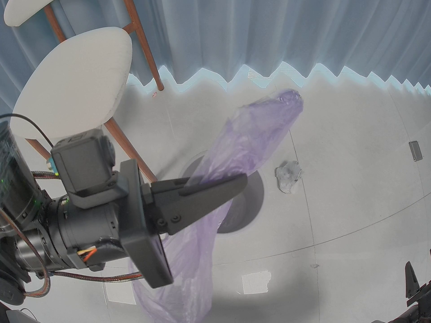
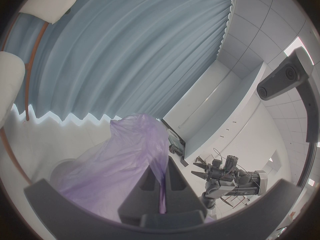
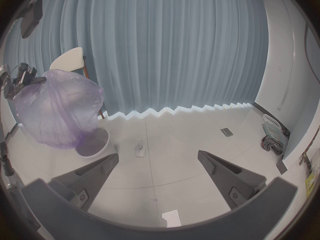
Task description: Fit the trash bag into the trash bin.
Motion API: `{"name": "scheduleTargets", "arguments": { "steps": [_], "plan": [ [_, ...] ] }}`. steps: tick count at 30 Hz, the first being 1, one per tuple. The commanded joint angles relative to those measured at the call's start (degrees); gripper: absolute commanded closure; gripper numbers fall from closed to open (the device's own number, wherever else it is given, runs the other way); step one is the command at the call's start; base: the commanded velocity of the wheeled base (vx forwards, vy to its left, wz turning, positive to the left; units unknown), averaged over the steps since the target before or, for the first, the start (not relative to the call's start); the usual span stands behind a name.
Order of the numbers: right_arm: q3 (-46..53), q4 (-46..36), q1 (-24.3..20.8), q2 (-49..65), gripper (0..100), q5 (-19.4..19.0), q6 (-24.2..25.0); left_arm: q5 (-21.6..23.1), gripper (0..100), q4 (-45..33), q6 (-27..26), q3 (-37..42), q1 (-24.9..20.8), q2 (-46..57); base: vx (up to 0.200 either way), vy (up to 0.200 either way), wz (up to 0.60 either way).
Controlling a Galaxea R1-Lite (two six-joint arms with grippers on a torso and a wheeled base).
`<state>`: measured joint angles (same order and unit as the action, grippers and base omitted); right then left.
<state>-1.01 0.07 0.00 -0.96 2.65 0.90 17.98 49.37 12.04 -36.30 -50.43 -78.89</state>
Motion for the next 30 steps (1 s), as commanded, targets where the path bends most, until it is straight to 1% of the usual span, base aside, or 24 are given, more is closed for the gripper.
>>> {"name": "scheduleTargets", "arguments": {
  "steps": [1, 5, 10, 14, 20, 25, 30],
  "plan": [
    [1.0, 0.0, 0.0, 1.0, 0, 0.0, 0.0, -0.2, 100, 4.1, 0.3, -0.1, -0.4, -4.5, 0.0, 0.0, 0.0],
    [1.0, 0.0, 0.0, 1.0, 0, 0.0, 0.1, -0.7, 100, 6.9, 0.3, 1.7, 1.2, -5.5, 0.0, 0.0, 0.0],
    [1.0, 0.0, 0.0, 1.0, 0, 0.0, 0.0, -0.3, 100, 7.1, 0.1, 4.3, 4.2, -5.2, 0.0, 0.0, 0.0],
    [1.0, 0.0, 0.0, 1.0, 0, 0.0, 0.0, -0.2, 100, 7.1, 0.3, 4.7, 5.8, -5.3, 0.0, 0.0, 0.0],
    [1.0, 0.0, 0.0, 1.0, 0, 0.0, 0.0, -0.2, 100, 8.7, 0.3, 4.8, 7.1, -5.4, 0.0, 0.0, 0.0],
    [1.0, 0.0, 0.0, 1.0, 0, 0.0, 0.0, -0.2, 100, 10.2, 0.7, 5.9, 7.1, -5.2, 0.0, 0.0, 0.0],
    [1.0, 0.0, 0.0, 1.0, 0, 0.0, 0.0, -0.1, 100, 15.4, 3.9, 6.7, 7.0, -5.5, 0.0, 0.0, 0.0]
  ]
}}
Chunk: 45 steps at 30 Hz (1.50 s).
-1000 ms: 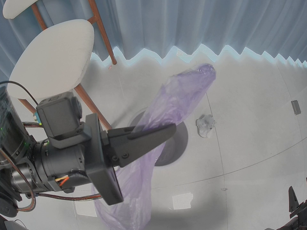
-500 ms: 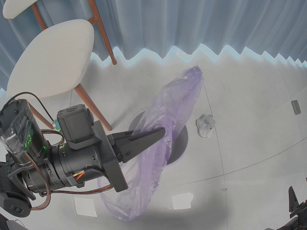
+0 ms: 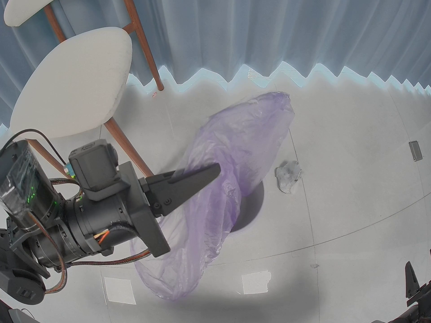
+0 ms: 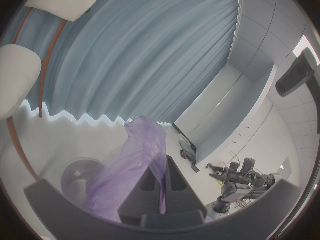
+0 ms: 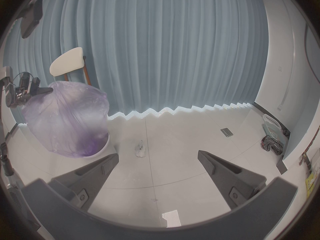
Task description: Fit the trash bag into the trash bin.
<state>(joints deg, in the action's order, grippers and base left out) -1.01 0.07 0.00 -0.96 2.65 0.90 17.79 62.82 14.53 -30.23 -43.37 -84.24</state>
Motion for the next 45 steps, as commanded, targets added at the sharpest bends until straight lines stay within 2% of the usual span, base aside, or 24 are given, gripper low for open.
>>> {"name": "scheduleTargets", "arguments": {
  "steps": [1, 10, 16, 37, 45],
  "plan": [
    [1.0, 0.0, 0.0, 1.0, 0, 0.0, 0.0, 0.1, 100, 2.3, 1.5, 0.6, -0.1, -0.2, 0.0, 0.0, 0.0],
    [1.0, 0.0, 0.0, 1.0, 0, 0.0, 0.0, -2.0, 100, 8.5, 1.3, 5.3, 0.0, -2.7, 0.0, 0.0, 0.0],
    [1.0, 0.0, 0.0, 1.0, 0, 0.0, 0.0, -2.0, 100, 12.3, 1.6, 6.2, 2.2, -2.6, 0.0, 0.0, 0.0],
    [1.0, 0.0, 0.0, 1.0, 0, 0.0, 0.0, -1.4, 100, 14.2, 1.1, 7.9, 2.2, -5.3, 0.0, 0.0, 0.0],
    [1.0, 0.0, 0.0, 1.0, 0, 0.0, 0.0, -1.7, 100, 20.9, 0.7, 10.5, 2.3, -8.2, 0.0, 0.0, 0.0]
  ]
}}
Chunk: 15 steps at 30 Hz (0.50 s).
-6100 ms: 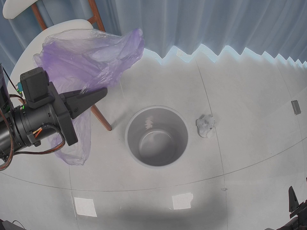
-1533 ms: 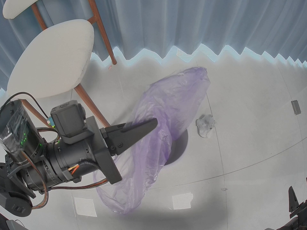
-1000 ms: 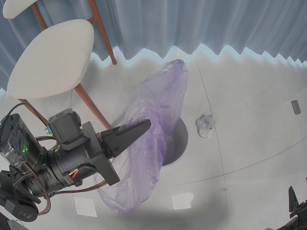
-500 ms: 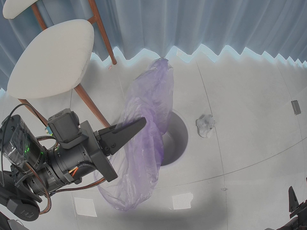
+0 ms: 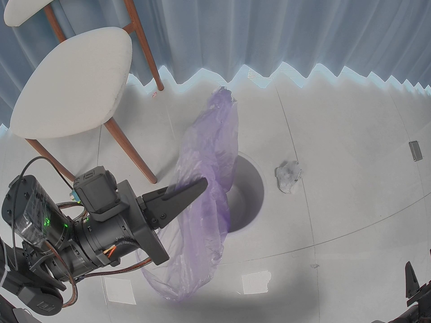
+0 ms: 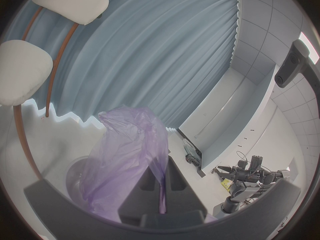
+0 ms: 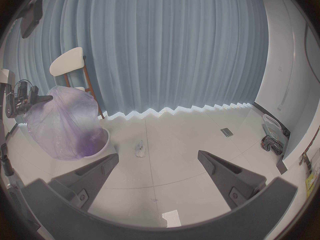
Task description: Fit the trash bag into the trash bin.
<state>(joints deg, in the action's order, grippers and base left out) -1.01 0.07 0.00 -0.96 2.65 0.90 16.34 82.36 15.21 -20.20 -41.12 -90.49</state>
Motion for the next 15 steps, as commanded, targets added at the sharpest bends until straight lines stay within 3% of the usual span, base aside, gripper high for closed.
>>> {"name": "scheduleTargets", "arguments": {
  "steps": [1, 11, 15],
  "plan": [
    [1.0, 0.0, 0.0, 1.0, 0, 0.0, 0.1, -0.3, 100, 1.8, 0.0, 0.5, 0.1, -2.3, 0.0, 0.0, 0.0],
    [1.0, 0.0, 0.0, 0.9, 0, -0.1, -0.7, -0.3, 100, 6.1, -0.3, -0.5, 0.7, -7.3, 0.0, 0.0, 0.0],
    [1.0, 0.0, 0.0, 1.0, 0, -0.3, -0.6, -0.4, 100, 6.1, -2.9, -1.2, 0.9, -10.5, 0.0, 0.0, 0.0]
  ]
}}
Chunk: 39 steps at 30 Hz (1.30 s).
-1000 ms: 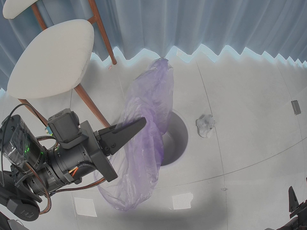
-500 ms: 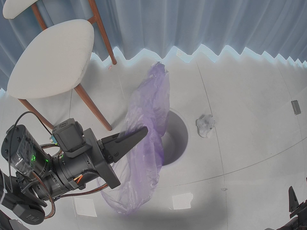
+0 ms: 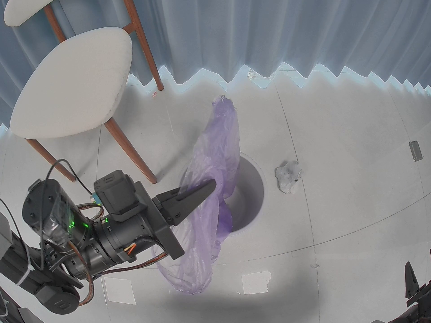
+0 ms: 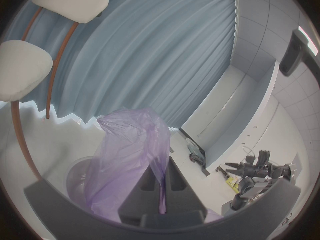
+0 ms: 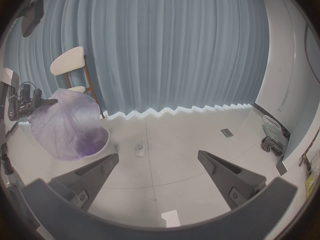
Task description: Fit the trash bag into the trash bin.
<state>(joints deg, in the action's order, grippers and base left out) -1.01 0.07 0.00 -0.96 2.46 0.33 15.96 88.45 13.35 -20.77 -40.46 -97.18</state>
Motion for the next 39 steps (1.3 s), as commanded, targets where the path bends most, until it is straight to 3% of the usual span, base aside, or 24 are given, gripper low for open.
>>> {"name": "scheduleTargets", "arguments": {
  "steps": [1, 6, 10, 13, 18, 22, 24, 28, 31, 32, 34, 39],
  "plan": [
    [1.0, 0.0, 0.0, 1.0, 0, -0.1, 0.0, 0.0, 100, 0.1, -2.6, -1.2, 0.6, -5.0, 0.0, 0.0, 0.0],
    [1.0, 0.0, 0.0, 0.9, 0, -0.2, -0.3, -0.1, 100, 0.1, -3.8, -2.9, 0.8, -5.8, 0.0, 0.0, 0.0],
    [-0.2, 3.5, 0.0, 0.9, 0, -3.1, 0.5, -0.2, 100, 0.1, -3.7, -3.0, 1.0, -5.6, 0.0, 0.0, 0.0],
    [-7.2, 11.5, -0.7, -3.5, 0, -3.4, 5.6, -0.1, 100, 0.1, -3.5, -3.2, 1.3, -5.4, 0.0, 0.0, 0.0],
    [-10.9, 11.0, -3.8, -10.6, 0, -6.4, 9.1, -0.1, 100, 0.1, -3.4, -3.5, 2.0, -5.3, 0.0, 0.0, 0.0],
    [-11.1, 9.2, -5.2, -20.3, 0, -7.5, 19.3, -0.1, 100, 0.1, -3.4, -3.6, 2.0, -4.9, 0.0, 0.0, 0.0],
    [-11.0, 9.1, -5.5, -22.1, 0, -8.6, 20.8, -0.1, 100, 0.1, -3.4, -3.5, 2.0, -4.7, 0.0, 0.0, 0.0],
    [-12.6, 9.7, -6.1, -34.8, 0, -16.9, 26.4, -0.1, 100, 0.1, -3.3, -3.5, 1.4, -4.2, 0.0, 0.0, 0.0],
    [-14.9, 9.7, -6.5, -41.8, 0, -22.1, 26.8, -0.1, 100, 0.1, -3.4, -3.1, 1.4, -4.2, 0.0, 0.0, 0.0],
    [-14.9, 9.7, -6.5, -41.8, 0, -22.1, 26.8, -0.1, 100, 0.1, -3.4, -3.1, 1.4, -4.2, 0.0, 0.0, 0.0],
    [-15.2, 9.6, -7.9, -46.7, 0, -27.6, 26.0, 0.0, 100, 0.1, -3.4, -2.0, 1.9, -4.8, 0.0, 0.0, 0.0],
    [-16.1, 10.6, -13.7, -55.6, 0, -29.6, 20.8, 1.1, 100, 0.0, -3.1, -2.3, 2.3, -5.6, 0.0, 0.0, 0.0]
  ]
}}
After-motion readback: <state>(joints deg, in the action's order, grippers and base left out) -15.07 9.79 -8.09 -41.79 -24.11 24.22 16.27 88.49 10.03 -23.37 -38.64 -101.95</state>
